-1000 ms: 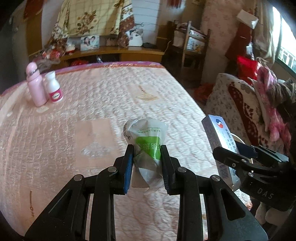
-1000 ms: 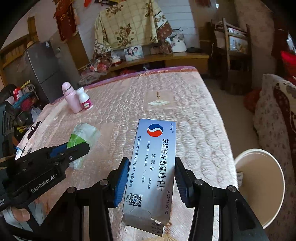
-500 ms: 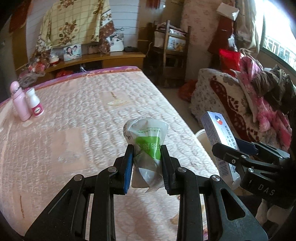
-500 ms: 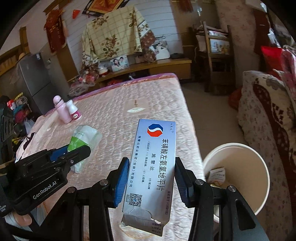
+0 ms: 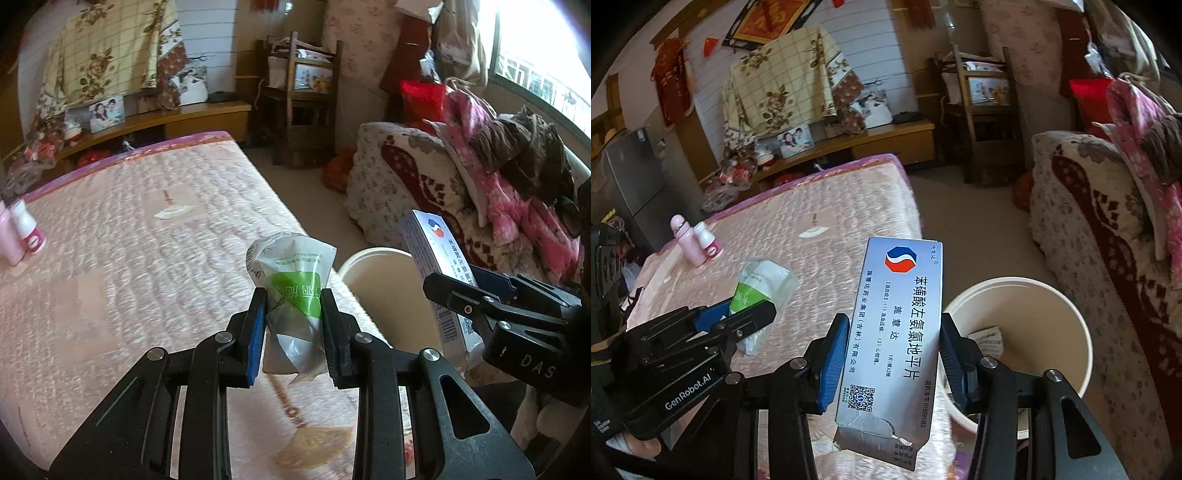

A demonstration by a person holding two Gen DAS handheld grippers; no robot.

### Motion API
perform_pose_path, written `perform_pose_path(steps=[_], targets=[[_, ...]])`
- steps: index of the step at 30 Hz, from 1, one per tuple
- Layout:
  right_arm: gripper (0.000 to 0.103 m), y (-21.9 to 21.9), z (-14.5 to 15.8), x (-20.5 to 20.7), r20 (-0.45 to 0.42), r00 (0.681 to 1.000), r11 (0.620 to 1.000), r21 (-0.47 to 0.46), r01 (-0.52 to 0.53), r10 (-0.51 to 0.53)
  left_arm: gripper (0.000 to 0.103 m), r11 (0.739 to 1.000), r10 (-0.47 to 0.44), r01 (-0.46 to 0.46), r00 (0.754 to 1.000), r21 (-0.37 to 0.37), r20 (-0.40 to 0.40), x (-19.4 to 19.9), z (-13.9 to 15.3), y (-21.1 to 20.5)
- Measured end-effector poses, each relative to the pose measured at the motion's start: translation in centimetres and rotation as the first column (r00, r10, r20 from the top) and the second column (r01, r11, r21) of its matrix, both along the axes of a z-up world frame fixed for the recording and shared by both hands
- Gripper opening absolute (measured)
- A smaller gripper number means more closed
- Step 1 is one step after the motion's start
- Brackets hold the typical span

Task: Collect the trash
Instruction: 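Carry the wrapper and medicine box with both tools over the white bucket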

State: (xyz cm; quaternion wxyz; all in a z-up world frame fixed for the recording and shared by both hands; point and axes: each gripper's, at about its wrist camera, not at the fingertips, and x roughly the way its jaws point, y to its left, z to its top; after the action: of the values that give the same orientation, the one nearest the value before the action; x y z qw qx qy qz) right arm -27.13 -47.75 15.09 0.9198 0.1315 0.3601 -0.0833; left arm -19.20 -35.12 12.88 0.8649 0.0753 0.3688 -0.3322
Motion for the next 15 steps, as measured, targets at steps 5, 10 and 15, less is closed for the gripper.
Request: perform_pose_path(steps=[5, 10, 15], targets=[[0.047, -1.8, -0.1, -0.9, -0.007, 0.999, 0.999, -0.001, 0.037, -0.037, 0.025, 0.999, -0.037, 0.037, 0.999, 0.003, -0.011, -0.2, -0.3, -2.1], [0.047, -3.4, -0.5, -1.8, -0.016, 0.997, 0.997, 0.001, 0.074, -0.074, 0.025, 0.998, -0.067, 0.067, 0.998, 0.018, -0.015, -0.5, -0.8, -4.0], [0.047, -5.1, -0.8, -2.6, -0.024, 0.994, 0.994, 0.008, 0.109, -0.108, 0.025, 0.995, -0.091, 0.091, 0.996, 0.03, -0.02, -0.7, -1.2, -5.9]])
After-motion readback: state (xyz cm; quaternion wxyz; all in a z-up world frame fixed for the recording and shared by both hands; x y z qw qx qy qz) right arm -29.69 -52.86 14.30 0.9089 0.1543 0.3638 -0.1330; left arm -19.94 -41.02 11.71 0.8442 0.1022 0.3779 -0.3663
